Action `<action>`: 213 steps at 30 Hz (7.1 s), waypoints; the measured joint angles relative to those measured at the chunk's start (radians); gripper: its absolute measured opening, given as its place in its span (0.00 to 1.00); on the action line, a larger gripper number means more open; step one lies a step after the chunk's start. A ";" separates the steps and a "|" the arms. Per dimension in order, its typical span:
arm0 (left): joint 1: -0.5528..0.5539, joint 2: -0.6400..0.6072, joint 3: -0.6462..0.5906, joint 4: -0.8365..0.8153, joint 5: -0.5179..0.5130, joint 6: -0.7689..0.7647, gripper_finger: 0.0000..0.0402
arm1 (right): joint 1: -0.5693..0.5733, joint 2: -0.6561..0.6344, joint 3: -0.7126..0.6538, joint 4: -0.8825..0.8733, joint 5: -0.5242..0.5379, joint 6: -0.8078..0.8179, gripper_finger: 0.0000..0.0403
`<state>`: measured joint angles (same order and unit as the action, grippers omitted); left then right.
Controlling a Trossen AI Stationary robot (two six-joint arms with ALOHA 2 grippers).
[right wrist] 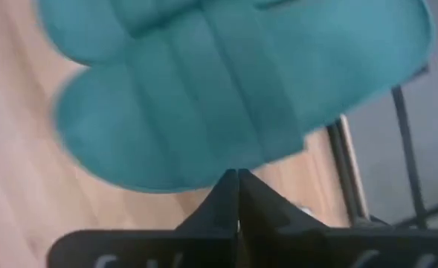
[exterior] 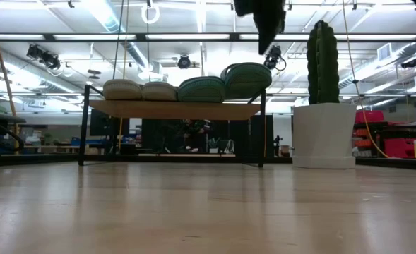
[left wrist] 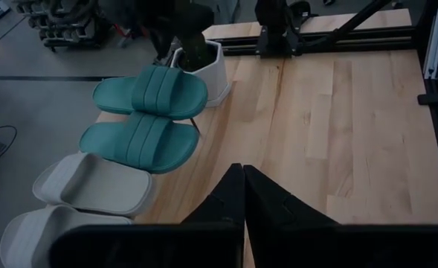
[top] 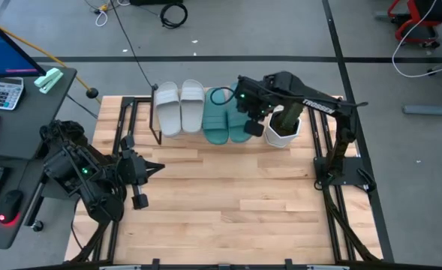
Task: Pick and place slides into the shelf
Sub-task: Put the left green slipper on the shelf
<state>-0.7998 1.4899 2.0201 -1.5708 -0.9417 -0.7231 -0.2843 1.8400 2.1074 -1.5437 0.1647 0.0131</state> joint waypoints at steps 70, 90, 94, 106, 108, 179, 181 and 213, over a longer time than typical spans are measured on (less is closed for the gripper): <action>0.024 0.000 0.000 0.000 -0.008 0.013 0.02 | -0.060 -0.001 -0.247 0.270 -0.033 -0.105 0.00; 0.051 0.010 0.000 0.000 -0.005 -0.005 0.09 | -0.064 -0.001 -0.252 0.248 -0.089 -0.154 0.23; 0.081 0.027 0.000 0.000 0.003 -0.006 0.15 | -0.065 -0.001 -0.232 0.224 -0.076 -0.156 0.32; 0.211 0.116 0.000 0.028 0.074 0.011 0.28 | -0.060 -0.001 -0.139 0.142 0.011 -0.195 0.39; 0.230 0.136 0.000 0.059 0.079 0.053 0.29 | -0.053 -0.001 -0.108 0.122 0.015 -0.188 0.39; 0.632 0.692 0.000 0.255 -0.178 0.522 0.12 | 0.418 -0.182 0.244 -0.027 0.097 0.202 0.24; 0.632 0.692 0.000 0.213 -0.179 0.526 0.12 | 0.424 -0.182 0.244 -0.027 0.098 0.203 0.23; 0.639 0.684 0.002 0.047 -0.024 0.666 0.12 | 0.432 -0.181 0.244 -0.027 0.101 0.195 0.19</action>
<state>-0.1610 2.1738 2.0216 -1.5242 -0.9657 -0.0568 0.1478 1.6592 2.3516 -1.5709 0.2657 0.2077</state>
